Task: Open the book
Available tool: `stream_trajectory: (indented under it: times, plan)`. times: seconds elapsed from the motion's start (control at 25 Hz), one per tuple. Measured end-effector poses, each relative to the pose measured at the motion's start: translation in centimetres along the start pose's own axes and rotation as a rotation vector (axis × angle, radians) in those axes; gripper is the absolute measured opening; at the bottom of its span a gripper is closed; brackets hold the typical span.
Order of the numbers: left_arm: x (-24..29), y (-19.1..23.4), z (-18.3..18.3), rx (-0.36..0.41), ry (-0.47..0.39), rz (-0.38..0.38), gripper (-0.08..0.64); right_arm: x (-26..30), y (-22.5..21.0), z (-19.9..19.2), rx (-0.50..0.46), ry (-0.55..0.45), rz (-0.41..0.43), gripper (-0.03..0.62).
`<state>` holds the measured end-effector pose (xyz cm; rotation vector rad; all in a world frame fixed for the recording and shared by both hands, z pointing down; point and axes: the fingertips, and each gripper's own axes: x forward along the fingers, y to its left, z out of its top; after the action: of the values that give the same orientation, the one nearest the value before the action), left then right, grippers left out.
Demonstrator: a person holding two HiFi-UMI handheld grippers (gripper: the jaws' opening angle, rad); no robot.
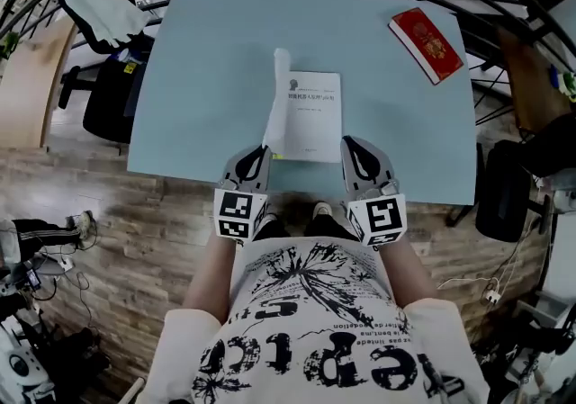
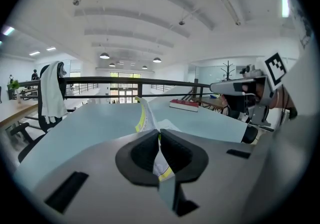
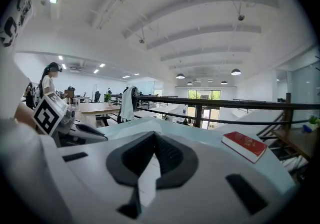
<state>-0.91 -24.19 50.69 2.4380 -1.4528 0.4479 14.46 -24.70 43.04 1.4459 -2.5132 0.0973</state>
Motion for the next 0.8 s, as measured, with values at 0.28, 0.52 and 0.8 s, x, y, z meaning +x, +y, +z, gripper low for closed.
stream_trajectory:
  times: [0.28,0.52,0.8]
  plan:
    - [-2.3,6.8,-2.6,-0.024,0.039,0.082,0.026,2.8,4.6,0.0,-0.008,0.026,0.025,0.011]
    - [-2.3,10.9,-7.1,-0.064,0.112,0.113,0.028,4.3,7.0,-0.9,0.006,0.038,0.004,0.011]
    - [-1.0,13.7,-12.4,-0.106,0.207,0.118,0.029,4.3,9.1,-2.5,0.021,0.046,-0.034,0.011]
